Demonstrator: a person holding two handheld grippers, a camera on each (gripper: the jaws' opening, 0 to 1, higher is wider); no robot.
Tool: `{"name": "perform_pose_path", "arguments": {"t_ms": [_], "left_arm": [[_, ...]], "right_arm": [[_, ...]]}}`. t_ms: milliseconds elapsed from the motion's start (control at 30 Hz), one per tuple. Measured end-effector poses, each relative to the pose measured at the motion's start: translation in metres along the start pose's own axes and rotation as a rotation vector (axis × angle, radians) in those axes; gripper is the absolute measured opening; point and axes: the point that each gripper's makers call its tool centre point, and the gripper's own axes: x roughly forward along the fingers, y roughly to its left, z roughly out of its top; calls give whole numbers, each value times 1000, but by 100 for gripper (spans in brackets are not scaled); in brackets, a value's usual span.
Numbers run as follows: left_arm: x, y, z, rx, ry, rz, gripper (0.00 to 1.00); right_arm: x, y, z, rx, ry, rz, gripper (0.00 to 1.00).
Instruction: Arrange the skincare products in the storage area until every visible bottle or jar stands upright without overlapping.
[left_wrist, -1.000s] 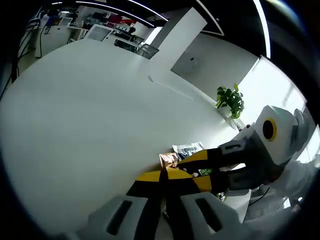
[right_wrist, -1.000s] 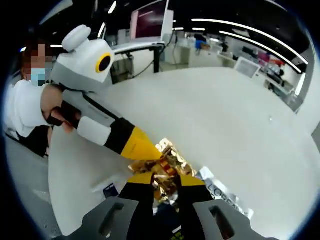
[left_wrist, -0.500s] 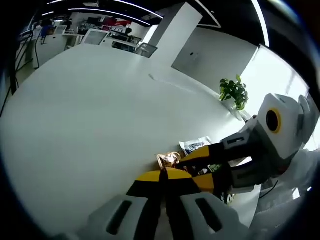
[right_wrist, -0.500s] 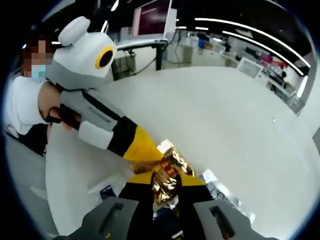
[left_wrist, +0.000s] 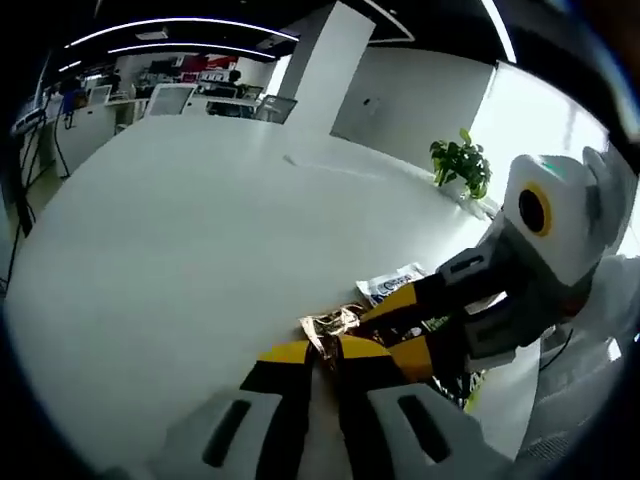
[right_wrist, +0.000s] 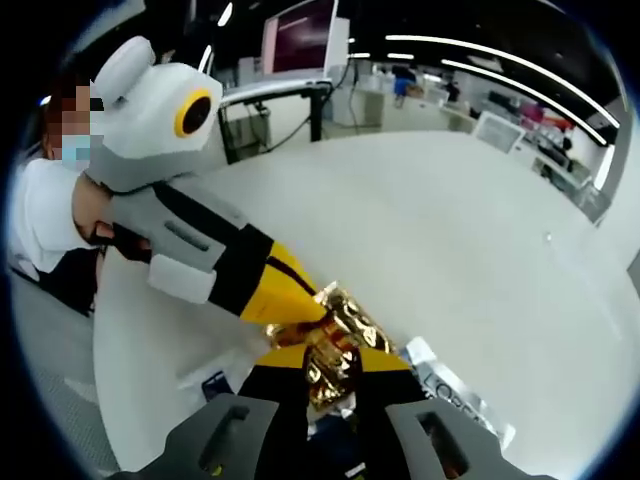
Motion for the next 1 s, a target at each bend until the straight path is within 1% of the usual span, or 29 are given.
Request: {"name": "perform_pose_path", "arguments": {"t_ms": [100,200,233,300,333,400,467,500,667,767,833,867,933,1000], "left_arm": [[-6,-2,3,-2,-12,2,9],[-13,-6,9,22,-26,-8,13],[-14,-6,10,27,-27,-11,14],[-17,-8,10,48,-18,-16,16],[-20,-8,8,78,-11,-12,16],[-22,-10,5,110,6,-11,16],[-23,-9,1,132,22,-13,16],[-24,-10,1,138,23,-14,17],[-32,-16,2,158,25,-16,17],[-37,-19,5,184,22,-14,20],[-41,-20,9,209,12,-7,21],[-42,-20,11,216,12,-5,22],[-45,-24,12,213,22,-23,26],[-48,-29,12,219,26,-29,30]], "right_arm": [[0,-1,0,11,-8,0,10],[0,0,0,10,-11,-2,11],[0,-1,1,11,-23,-9,13],[-1,0,1,23,-27,-8,14],[0,1,2,24,-26,-11,15],[-1,3,2,12,-25,-12,18],[-3,6,2,-3,-18,-7,24],[-4,8,3,-5,-17,-6,26],[-18,10,10,-20,-38,-10,25],[-33,11,17,-63,-51,-20,26],[-40,12,18,-80,-52,-21,30],[-45,12,19,-92,-53,-27,34],[-52,12,20,-122,-55,-39,41],[-60,14,21,-132,-66,-47,44]]}}
